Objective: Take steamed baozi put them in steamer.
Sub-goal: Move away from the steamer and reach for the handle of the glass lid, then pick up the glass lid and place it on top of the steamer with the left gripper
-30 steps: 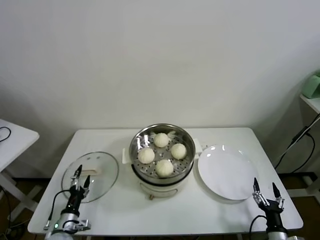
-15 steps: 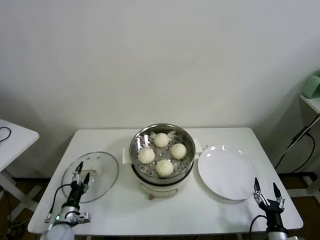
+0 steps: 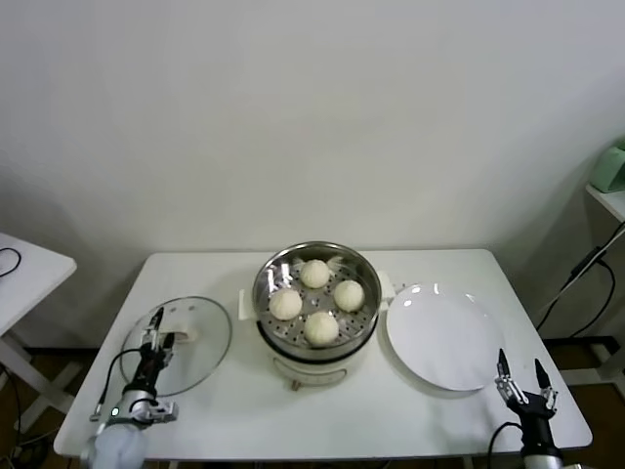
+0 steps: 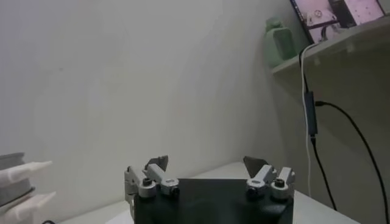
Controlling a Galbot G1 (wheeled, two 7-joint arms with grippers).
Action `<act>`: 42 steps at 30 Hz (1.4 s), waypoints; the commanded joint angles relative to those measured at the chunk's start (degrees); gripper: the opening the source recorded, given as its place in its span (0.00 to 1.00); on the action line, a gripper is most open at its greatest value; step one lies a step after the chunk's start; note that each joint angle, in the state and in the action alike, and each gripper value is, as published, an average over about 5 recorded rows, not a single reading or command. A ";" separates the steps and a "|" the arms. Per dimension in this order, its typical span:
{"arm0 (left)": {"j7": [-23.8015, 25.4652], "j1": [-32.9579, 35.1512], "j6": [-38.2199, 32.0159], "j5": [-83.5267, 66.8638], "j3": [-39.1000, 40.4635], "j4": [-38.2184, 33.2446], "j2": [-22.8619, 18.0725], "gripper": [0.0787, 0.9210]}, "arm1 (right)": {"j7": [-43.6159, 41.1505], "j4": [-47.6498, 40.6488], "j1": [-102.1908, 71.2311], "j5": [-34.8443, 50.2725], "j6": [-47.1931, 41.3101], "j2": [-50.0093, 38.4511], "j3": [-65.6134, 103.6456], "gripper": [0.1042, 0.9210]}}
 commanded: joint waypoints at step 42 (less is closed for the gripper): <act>16.99 10.62 28.59 -19.58 6.40 -37.80 17.44 0.07 | 1.35 0.06 0.57 -3.83 -1.85 -0.99 -0.66 0.88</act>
